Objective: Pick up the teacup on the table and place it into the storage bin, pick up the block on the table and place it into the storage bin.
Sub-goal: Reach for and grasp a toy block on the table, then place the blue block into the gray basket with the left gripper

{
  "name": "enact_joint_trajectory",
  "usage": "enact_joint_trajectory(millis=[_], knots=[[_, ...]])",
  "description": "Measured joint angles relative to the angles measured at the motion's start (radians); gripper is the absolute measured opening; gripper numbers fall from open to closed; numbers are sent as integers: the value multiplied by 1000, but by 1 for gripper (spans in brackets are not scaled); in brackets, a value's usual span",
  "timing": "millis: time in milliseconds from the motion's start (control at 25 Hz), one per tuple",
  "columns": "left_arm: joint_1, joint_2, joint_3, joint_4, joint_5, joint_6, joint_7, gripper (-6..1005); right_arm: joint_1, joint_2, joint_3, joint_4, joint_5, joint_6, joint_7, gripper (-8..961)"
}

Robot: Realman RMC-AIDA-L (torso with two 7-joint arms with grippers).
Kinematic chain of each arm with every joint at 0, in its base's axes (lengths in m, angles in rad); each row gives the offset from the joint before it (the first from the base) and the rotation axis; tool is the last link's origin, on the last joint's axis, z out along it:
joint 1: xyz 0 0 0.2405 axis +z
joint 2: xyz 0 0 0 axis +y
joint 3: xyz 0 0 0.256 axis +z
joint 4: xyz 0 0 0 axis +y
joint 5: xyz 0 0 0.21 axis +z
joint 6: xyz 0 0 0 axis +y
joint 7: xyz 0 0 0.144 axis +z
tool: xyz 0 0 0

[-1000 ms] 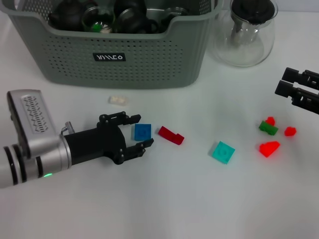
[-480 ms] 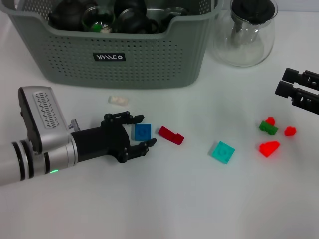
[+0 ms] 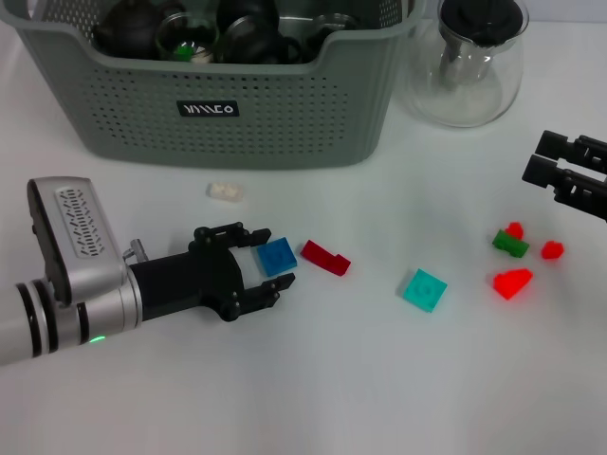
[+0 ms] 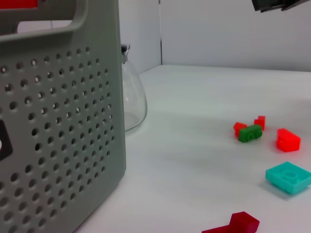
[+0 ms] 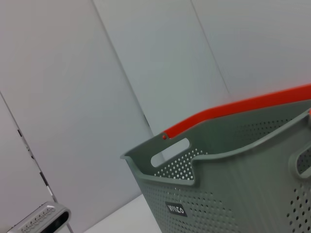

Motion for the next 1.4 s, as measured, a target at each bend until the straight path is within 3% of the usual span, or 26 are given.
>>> enact_joint_trajectory(millis=[1080,1280,1400], knots=[[-5,-3,-6,-8,-8,-40,0,533,-3,3,-1,0,0,3,0,615],[0,-1,-8,20,-7,-14,-67,451,-4,3,-1,0,0,0,0,615],[23,5,-11,96,-7,92,-167,402,-5,1,1,0,0,-4,0,615]])
